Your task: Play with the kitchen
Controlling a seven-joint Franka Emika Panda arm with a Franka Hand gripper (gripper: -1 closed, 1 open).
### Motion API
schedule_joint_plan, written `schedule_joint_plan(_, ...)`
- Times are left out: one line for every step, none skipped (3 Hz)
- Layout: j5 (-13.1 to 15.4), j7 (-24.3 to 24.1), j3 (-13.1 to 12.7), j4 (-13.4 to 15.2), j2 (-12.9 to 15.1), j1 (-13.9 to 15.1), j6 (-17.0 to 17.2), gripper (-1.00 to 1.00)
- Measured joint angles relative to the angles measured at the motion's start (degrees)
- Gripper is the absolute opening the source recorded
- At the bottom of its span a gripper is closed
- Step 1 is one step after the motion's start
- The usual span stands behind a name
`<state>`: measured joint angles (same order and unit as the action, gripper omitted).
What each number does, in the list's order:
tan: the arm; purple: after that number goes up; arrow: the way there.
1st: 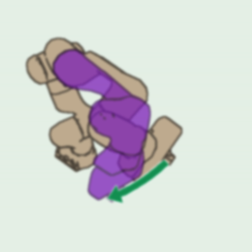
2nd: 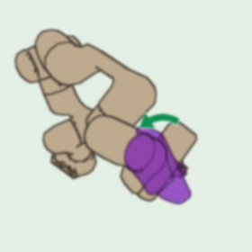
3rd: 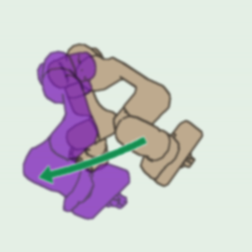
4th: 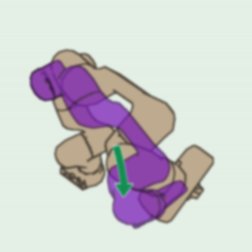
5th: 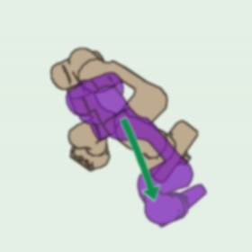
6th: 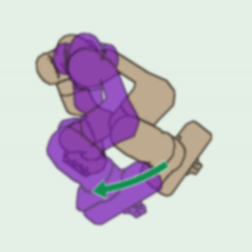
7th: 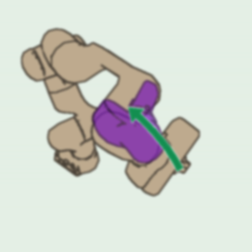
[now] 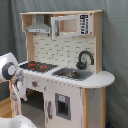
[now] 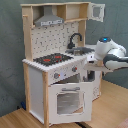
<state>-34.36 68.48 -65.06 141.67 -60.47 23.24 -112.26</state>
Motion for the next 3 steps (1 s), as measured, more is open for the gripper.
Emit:
schedule_joint_plan(0.02,2.65,-2.0,-1.8,4.57,3.54,-1.67,1.0)
schedule_joint_plan(0.03,4.91,-4.4,-4.59,8.44,7.23,-2.94,1.0)
schedule_joint_plan(0.03,7.28,-7.19,-7.55,11.59,11.03,-4.01,1.0)
